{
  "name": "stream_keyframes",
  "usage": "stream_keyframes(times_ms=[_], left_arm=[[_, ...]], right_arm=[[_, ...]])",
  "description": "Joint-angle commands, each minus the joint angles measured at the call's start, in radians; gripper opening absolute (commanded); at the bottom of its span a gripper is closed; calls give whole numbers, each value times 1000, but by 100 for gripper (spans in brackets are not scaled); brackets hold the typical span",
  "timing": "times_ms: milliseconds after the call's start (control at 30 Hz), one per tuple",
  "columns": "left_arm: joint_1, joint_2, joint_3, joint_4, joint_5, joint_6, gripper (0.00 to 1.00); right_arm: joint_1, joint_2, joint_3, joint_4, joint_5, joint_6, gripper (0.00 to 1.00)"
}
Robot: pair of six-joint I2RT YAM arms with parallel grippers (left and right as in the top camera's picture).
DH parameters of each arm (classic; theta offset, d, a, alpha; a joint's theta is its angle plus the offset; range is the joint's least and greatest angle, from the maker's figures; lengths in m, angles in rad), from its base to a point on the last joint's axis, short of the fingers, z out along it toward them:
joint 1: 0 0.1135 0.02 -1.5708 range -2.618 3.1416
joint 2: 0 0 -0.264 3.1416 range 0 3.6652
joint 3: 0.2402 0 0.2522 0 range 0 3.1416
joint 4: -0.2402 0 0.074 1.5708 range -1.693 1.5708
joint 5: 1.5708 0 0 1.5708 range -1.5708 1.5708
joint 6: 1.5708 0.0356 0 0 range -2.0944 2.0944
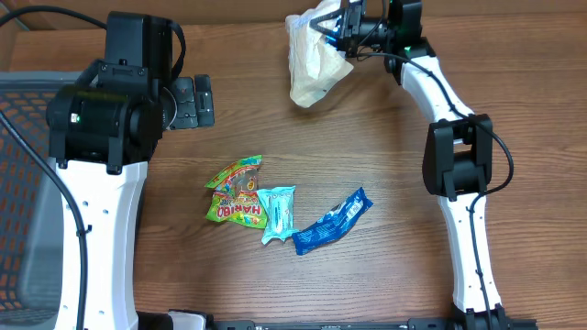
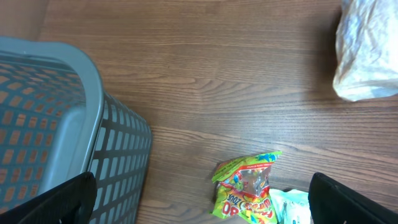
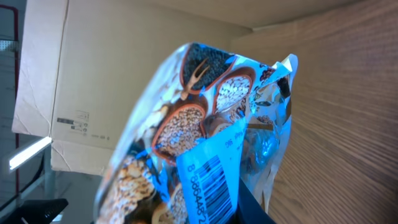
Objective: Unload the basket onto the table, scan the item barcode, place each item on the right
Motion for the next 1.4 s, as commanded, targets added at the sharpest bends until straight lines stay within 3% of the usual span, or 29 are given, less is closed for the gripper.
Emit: stream_keyframes(times_ms=[0,633,767,1000,1067,1100,1200,1367], left_arm=[[4,4,14,0,-13,22,100],[4,4,14,0,-13,22,100],[4,4,14,0,-13,22,100],[4,4,14,0,-13,22,100],[4,4,14,0,-13,22,100],[4,4,14,0,-13,22,100],[4,4,14,0,-13,22,100],[4,4,14,0,-13,22,100]], right_arm=[[8,10,12,12,-7,26,4],[8,10,12,20,-23,18,4],[8,4,13,150,-125,52,4],[13,-77,13,421,-293,291,4],[21,-108,13,655,-352,489,4],[24,-127,13,899,-372,693,4],[23,-155,14,1347,-372,1075,4],[28,-210,13,1336,-372,1076,4]])
